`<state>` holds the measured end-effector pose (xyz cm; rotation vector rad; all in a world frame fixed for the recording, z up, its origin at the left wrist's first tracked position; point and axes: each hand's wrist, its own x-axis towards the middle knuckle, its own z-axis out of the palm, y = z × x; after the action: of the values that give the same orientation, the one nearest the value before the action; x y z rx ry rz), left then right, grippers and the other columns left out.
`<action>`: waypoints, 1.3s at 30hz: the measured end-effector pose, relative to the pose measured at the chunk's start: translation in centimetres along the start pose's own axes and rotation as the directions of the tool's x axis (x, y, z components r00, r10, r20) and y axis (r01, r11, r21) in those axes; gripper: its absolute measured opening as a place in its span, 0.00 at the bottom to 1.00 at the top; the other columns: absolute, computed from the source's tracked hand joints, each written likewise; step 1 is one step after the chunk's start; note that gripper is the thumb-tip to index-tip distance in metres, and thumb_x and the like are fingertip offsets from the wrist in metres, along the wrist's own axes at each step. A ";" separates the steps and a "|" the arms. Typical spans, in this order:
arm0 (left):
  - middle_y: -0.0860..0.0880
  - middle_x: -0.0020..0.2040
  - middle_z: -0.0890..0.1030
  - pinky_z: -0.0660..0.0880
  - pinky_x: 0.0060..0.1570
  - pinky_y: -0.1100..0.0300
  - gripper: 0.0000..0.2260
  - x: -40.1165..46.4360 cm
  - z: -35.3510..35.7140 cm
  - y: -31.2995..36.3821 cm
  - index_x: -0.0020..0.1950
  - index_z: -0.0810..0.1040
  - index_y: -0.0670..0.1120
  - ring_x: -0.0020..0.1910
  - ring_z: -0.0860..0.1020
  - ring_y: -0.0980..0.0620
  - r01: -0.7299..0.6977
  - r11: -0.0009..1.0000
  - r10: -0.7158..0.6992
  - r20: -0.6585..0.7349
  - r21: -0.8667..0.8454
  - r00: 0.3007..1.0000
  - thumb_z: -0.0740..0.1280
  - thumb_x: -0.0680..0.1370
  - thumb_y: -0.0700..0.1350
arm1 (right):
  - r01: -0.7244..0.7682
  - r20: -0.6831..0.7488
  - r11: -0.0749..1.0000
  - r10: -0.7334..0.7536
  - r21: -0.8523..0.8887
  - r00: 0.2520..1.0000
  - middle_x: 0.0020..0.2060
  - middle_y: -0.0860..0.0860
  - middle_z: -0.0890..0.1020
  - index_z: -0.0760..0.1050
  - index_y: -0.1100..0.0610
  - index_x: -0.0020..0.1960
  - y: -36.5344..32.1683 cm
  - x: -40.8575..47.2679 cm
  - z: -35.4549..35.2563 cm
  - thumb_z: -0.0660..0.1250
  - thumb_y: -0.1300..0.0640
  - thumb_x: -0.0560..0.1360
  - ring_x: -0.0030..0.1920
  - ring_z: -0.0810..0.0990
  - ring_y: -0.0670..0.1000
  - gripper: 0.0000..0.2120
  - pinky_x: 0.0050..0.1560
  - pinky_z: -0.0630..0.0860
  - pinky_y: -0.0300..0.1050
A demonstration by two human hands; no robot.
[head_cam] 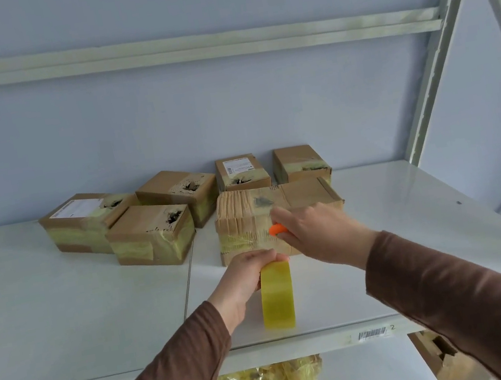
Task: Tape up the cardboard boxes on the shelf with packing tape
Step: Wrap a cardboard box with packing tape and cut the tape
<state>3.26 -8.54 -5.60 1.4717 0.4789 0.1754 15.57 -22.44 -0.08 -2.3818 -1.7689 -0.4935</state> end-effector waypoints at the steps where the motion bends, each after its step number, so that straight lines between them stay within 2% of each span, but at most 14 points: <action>1: 0.45 0.52 0.87 0.78 0.60 0.53 0.12 0.0 0.0 0.1 0.46 0.89 0.47 0.55 0.84 0.45 0.001 1.000 -0.001 -0.011 0.010 1.000 0.67 0.82 0.46 | -0.002 0.080 0.998 0.007 -0.066 0.997 0.43 0.50 0.82 0.66 0.52 0.59 0.1 0.1 0.3 0.57 0.51 0.85 0.38 0.81 0.56 0.06 0.34 0.77 0.50; 3: 0.45 0.51 0.87 0.78 0.55 0.56 0.12 0.0 -0.1 0.2 0.45 0.89 0.46 0.51 0.84 0.47 0.013 0.999 -0.012 -0.022 0.037 1.000 0.67 0.82 0.46 | -0.002 0.232 0.985 0.043 -0.175 0.972 0.46 0.52 0.83 0.67 0.52 0.63 0.6 -0.2 0.4 0.57 0.53 0.85 0.44 0.83 0.58 0.08 0.43 0.79 0.52; 5: 0.44 0.52 0.87 0.77 0.54 0.56 0.12 -0.1 -0.2 0.2 0.47 0.89 0.46 0.49 0.83 0.49 0.023 0.998 -0.023 -0.010 0.059 1.000 0.66 0.82 0.47 | -0.057 0.251 0.993 0.082 -0.104 0.964 0.47 0.52 0.83 0.68 0.49 0.65 1.5 -0.7 -0.3 0.58 0.50 0.85 0.46 0.83 0.58 0.10 0.45 0.79 0.51; 9: 0.44 0.54 0.87 0.77 0.58 0.54 0.13 0.1 -0.4 0.5 0.50 0.88 0.43 0.50 0.83 0.49 0.038 0.995 -0.038 -0.002 0.097 0.999 0.65 0.83 0.48 | -0.091 -0.105 0.940 0.132 0.329 0.986 0.44 0.47 0.82 0.71 0.48 0.59 3.5 0.0 -1.9 0.63 0.51 0.83 0.41 0.79 0.51 0.06 0.40 0.74 0.50; 11: 0.45 0.53 0.87 0.78 0.53 0.56 0.14 0.1 -0.4 1.0 0.53 0.88 0.42 0.49 0.83 0.51 0.051 0.987 -0.054 0.016 0.150 0.998 0.65 0.83 0.48 | -0.068 -0.186 0.909 0.156 0.412 0.970 0.53 0.49 0.81 0.73 0.52 0.64 3.4 0.9 -1.0 0.63 0.56 0.83 0.51 0.77 0.50 0.10 0.51 0.73 0.49; 13: 0.48 0.47 0.88 0.77 0.44 0.61 0.12 -0.1 -0.7 1.5 0.52 0.87 0.43 0.44 0.83 0.53 0.087 0.969 -0.098 0.034 0.233 0.995 0.67 0.82 0.48 | -0.135 -0.167 0.894 0.224 0.428 0.960 0.58 0.51 0.79 0.75 0.56 0.66 2.6 1.3 0.9 0.63 0.58 0.83 0.58 0.74 0.52 0.12 0.59 0.71 0.50; 16: 0.50 0.39 0.83 0.73 0.37 0.64 0.07 -0.7 -2.0 2.1 0.45 0.86 0.47 0.37 0.80 0.54 0.175 0.903 -0.206 0.038 0.393 0.978 0.70 0.80 0.48 | -0.175 -0.257 0.921 0.273 0.347 0.927 0.54 0.52 0.80 0.77 0.55 0.61 1.8 1.4 3.7 0.65 0.54 0.82 0.54 0.72 0.54 0.10 0.55 0.72 0.52; 18: 0.46 0.44 0.84 0.74 0.41 0.61 0.08 -1.2 -2.9 1.9 0.44 0.87 0.47 0.42 0.80 0.51 0.203 0.894 -0.243 0.050 0.399 0.969 0.71 0.80 0.48 | -0.167 -0.351 0.944 0.265 0.285 0.898 0.51 0.51 0.80 0.77 0.54 0.58 1.6 1.4 4.6 0.65 0.50 0.81 0.52 0.71 0.54 0.09 0.52 0.73 0.51; 21: 0.40 0.52 0.86 0.77 0.48 0.57 0.10 -2.4 -3.8 1.2 0.47 0.88 0.43 0.48 0.82 0.46 0.205 0.937 -0.227 0.047 0.282 0.973 0.69 0.80 0.46 | -0.162 -0.406 0.968 0.229 0.194 0.884 0.50 0.49 0.77 0.76 0.52 0.59 1.4 1.4 5.3 0.65 0.48 0.80 0.50 0.71 0.53 0.11 0.49 0.73 0.51; 26: 0.41 0.53 0.87 0.76 0.64 0.46 0.15 -4.0 -4.4 0.1 0.48 0.89 0.42 0.51 0.84 0.45 0.145 0.970 -0.157 0.046 0.193 0.987 0.64 0.83 0.47 | -0.160 -0.388 0.987 0.148 0.001 0.910 0.53 0.49 0.74 0.72 0.50 0.64 2.0 0.7 6.2 0.75 0.43 0.71 0.50 0.72 0.54 0.26 0.50 0.75 0.52; 30: 0.41 0.53 0.87 0.76 0.65 0.44 0.15 -4.6 -4.4 -0.3 0.49 0.88 0.42 0.51 0.84 0.46 0.103 0.984 -0.104 0.002 0.147 0.995 0.65 0.83 0.48 | -0.266 -0.457 0.952 0.305 0.151 0.835 0.48 0.44 0.76 0.76 0.45 0.55 0.8 1.9 6.1 0.62 0.27 0.74 0.50 0.72 0.51 0.24 0.48 0.72 0.49; 33: 0.43 0.53 0.87 0.77 0.62 0.47 0.15 -5.1 -4.5 -0.5 0.51 0.88 0.43 0.51 0.84 0.47 0.075 0.985 -0.076 0.004 0.156 0.997 0.64 0.83 0.49 | -0.321 -0.526 0.936 0.348 0.146 0.776 0.47 0.46 0.78 0.77 0.47 0.52 -0.1 2.6 6.6 0.61 0.29 0.76 0.49 0.74 0.53 0.22 0.48 0.71 0.51; 35: 0.45 0.53 0.87 0.78 0.59 0.49 0.15 -5.3 -4.6 -0.6 0.50 0.88 0.44 0.50 0.83 0.48 0.064 0.987 -0.066 0.009 0.146 0.998 0.64 0.83 0.50 | -0.317 -0.523 0.947 0.293 0.047 0.800 0.49 0.48 0.76 0.75 0.48 0.56 0.3 2.5 7.2 0.66 0.30 0.73 0.49 0.73 0.54 0.23 0.49 0.71 0.52; 39: 0.45 0.55 0.87 0.76 0.62 0.46 0.15 -5.4 -4.7 -0.7 0.50 0.89 0.45 0.53 0.83 0.47 0.054 0.991 -0.055 0.002 0.122 0.998 0.64 0.83 0.49 | -0.215 -0.456 0.970 0.141 -0.115 0.879 0.57 0.52 0.73 0.69 0.50 0.67 1.5 2.0 7.9 0.75 0.33 0.65 0.52 0.71 0.56 0.38 0.52 0.70 0.55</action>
<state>-3.65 -6.52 -5.31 1.5765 0.5332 0.1002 18.97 -18.75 -6.72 -2.2570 -1.3374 -1.0923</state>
